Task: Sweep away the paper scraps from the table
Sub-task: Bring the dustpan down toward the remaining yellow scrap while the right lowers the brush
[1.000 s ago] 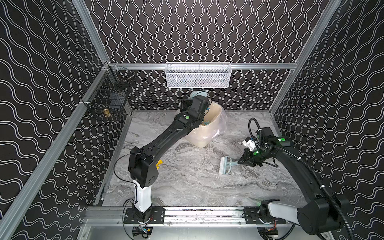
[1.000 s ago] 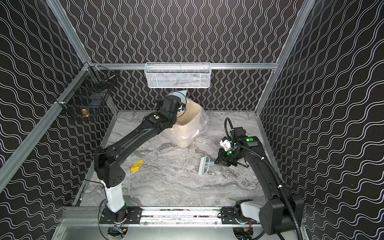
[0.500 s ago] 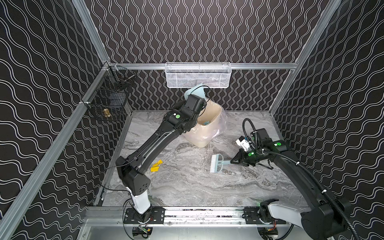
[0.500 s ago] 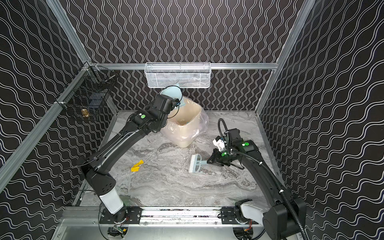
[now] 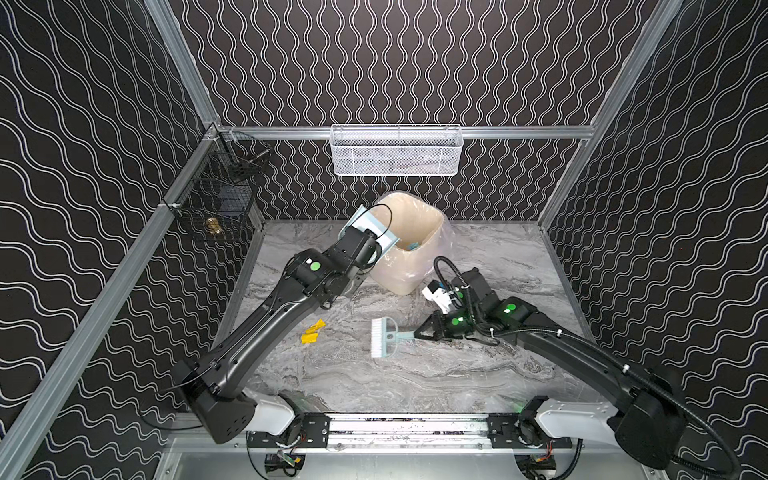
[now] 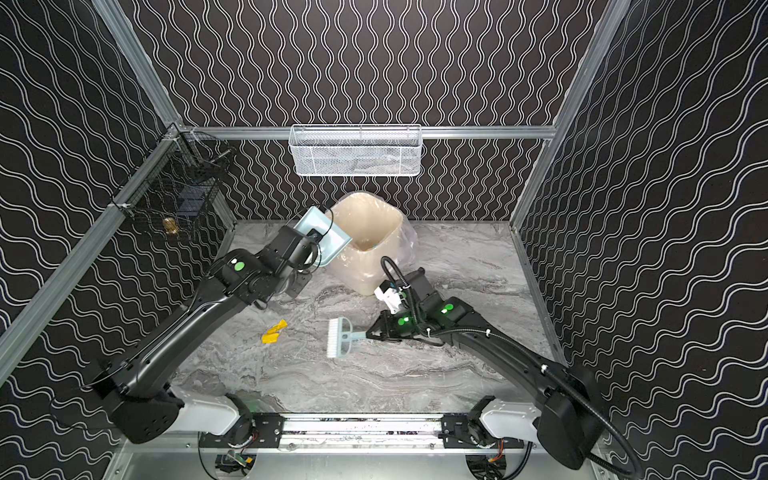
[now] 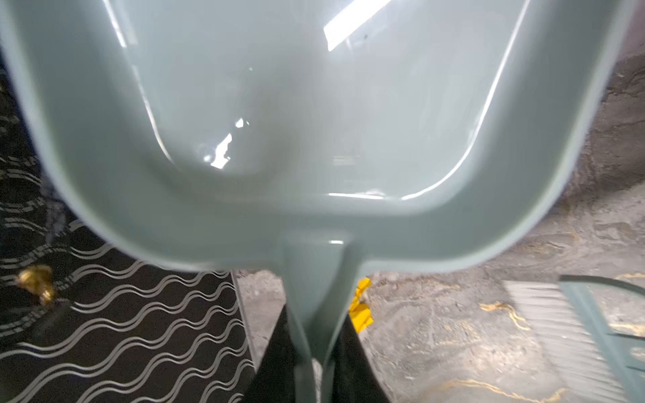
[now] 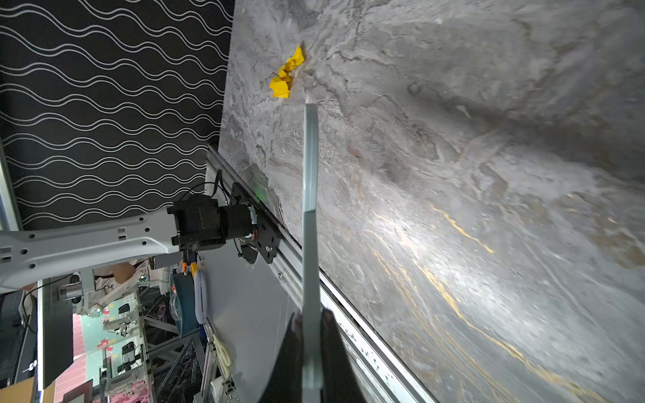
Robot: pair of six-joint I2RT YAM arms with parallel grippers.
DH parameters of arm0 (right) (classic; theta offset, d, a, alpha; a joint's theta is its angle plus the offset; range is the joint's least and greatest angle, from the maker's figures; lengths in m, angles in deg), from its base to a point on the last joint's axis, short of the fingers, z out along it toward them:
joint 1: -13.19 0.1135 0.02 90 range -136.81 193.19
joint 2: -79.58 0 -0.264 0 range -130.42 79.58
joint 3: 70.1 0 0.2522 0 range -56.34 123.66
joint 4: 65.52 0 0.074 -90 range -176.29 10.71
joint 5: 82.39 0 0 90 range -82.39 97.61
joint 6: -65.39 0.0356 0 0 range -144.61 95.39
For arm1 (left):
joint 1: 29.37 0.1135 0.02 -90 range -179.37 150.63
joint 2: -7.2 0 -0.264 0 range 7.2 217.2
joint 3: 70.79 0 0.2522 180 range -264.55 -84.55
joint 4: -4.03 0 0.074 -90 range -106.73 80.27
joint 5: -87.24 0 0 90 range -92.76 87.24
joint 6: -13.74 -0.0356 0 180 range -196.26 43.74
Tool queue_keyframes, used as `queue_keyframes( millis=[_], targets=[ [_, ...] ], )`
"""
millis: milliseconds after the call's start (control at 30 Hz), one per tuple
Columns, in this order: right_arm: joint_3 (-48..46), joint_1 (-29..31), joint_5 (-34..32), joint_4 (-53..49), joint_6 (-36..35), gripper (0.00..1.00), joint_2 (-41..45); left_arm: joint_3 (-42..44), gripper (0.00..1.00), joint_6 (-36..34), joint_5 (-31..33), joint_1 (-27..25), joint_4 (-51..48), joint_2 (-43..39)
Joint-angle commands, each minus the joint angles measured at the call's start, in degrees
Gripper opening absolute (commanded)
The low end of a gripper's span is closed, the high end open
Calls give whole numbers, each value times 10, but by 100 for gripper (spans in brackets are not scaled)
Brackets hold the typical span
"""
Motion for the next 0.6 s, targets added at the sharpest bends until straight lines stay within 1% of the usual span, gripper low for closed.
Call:
queue_keyframes(
  millis=[0, 167, 233, 367, 500, 567],
  targets=[
    [-2, 31, -10, 142, 43, 0, -33, 25, 0, 64, -38, 15, -19, -37],
    [7, 79, -17, 263, 78, 0, -112, 58, 0, 75, -57, 48, -43, -84],
    [27, 98, -26, 291, 80, 0, -155, 64, 0, 76, -64, 58, -52, -100],
    [101, 128, -41, 320, 84, 0, -242, 69, 0, 73, -72, 71, -66, -115],
    [141, 141, -43, 380, 130, 0, -321, 76, 0, 70, -79, 82, -68, -122],
    [165, 145, -45, 390, 144, 0, -356, 81, 0, 68, -84, 83, -68, -124]
  ],
)
